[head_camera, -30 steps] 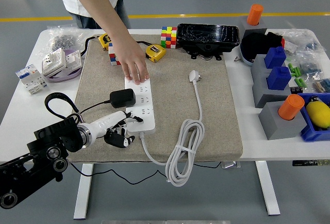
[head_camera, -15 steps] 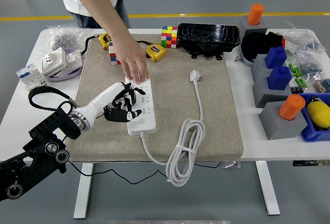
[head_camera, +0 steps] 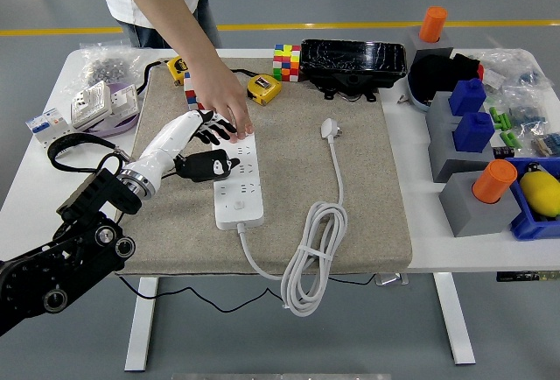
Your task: Put the plug near the board,insert it into the board,press the button,pull the plug out
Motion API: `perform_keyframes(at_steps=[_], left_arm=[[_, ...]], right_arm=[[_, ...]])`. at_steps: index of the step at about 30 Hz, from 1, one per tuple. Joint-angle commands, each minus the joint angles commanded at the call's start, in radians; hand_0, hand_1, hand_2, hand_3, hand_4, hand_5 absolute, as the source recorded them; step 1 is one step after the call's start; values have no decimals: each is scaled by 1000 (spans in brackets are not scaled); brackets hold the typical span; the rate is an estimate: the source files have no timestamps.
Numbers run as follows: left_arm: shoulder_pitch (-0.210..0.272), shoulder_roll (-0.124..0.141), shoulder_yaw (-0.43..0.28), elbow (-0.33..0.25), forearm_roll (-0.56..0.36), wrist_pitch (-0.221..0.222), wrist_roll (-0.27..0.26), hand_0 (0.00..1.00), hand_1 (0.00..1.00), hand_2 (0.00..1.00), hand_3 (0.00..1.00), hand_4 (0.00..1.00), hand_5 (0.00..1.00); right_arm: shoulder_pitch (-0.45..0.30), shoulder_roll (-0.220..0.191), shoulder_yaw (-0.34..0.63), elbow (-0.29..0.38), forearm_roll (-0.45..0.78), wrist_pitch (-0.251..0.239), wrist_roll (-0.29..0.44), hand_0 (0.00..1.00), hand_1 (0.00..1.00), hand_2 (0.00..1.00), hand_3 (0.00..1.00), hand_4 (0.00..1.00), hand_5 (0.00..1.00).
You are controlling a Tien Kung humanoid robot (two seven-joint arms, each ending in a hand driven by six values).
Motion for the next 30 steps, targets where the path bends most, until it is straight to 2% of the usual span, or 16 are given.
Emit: perform_keyframes(at_steps=[3,4,15,16,21,22,27,28,30], left_arm=[[-11,-10,8,33,19,-6,17,749,776,745,716,929,183],[-12,-12,10,39,25,-7,22,777,801,783,762,933,190],[-37,-30,29,129,32,-28,62,758,757,748,737,912,170],[-38,-30,30,133,28,-32,65,610,632,593,618,894,177],[-38,-33,36,150,14,-50,75,610,632,593,618,894,177],[-38,-34,37,151,11,-50,74,495,505,548,565,727,56],[-38,-35,38,154,-10,-55,72,495,505,548,565,727,56],[-39,-35,38,154,-14,-55,70,405,448,500,545,613,2],[-38,-35,38,154,-18,-54,65,405,448,500,545,613,2]], right_arm=[[0,0,-1,0,0,0,0,668,683,694,602,936,537],[0,1,-1,0,0,0,0,668,683,694,602,935,535],[0,0,-3,0,1,0,0,668,683,694,602,935,536],[0,0,-3,0,1,0,0,668,683,694,602,936,536],[0,0,-2,1,1,0,0,668,683,694,602,936,536],[0,0,-2,0,1,0,1,668,682,694,602,935,536],[0,0,-2,1,3,-2,7,668,682,694,602,935,536],[0,0,-2,1,3,-2,8,667,682,692,601,935,535],[0,0,-3,2,3,-2,9,667,682,692,601,935,535]])
